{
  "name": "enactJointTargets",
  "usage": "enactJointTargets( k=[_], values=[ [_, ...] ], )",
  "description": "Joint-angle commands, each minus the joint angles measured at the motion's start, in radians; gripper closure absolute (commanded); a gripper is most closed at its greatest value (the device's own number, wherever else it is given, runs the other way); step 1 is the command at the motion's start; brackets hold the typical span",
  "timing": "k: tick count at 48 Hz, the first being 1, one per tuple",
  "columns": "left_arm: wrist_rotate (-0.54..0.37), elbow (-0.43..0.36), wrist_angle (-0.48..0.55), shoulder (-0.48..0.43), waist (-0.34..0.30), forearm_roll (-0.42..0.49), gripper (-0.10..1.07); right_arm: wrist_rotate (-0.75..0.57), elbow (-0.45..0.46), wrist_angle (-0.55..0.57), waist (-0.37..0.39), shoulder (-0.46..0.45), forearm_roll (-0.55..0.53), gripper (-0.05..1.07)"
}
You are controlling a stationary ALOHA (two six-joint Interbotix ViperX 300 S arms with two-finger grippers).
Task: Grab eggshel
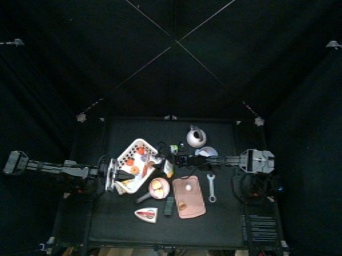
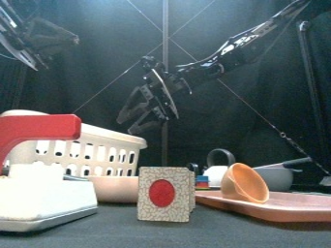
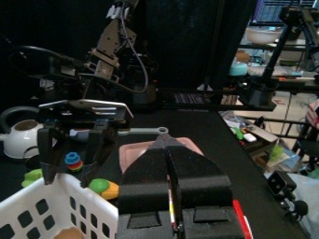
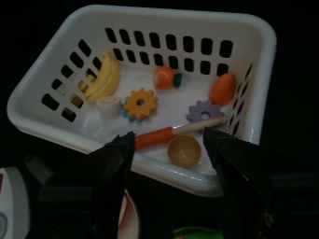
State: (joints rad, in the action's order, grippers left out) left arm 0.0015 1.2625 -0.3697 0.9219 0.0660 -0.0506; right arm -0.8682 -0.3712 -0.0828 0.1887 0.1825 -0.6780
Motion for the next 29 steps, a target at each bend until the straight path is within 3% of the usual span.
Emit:
enactJointTargets(
  k=[1,17,29],
  values=[
    [0.002,-0.021,-0.009,-0.003,0.000,0.002,0.96,-0.002,-0.026,-0.003,-0.032,-0.097,0.003,0.10],
    [0.003,-0.023,-0.009,-0.003,0.000,0.002,0.96,-0.003,-0.233,0.031,-0.192,-0.259,0.028,0.10],
    [0.000,-0.018,-0.009,-0.003,0.000,-0.002,0.96,-0.009,-0.288,0.299,-0.285,-0.328,0.129,0.10]
  ],
)
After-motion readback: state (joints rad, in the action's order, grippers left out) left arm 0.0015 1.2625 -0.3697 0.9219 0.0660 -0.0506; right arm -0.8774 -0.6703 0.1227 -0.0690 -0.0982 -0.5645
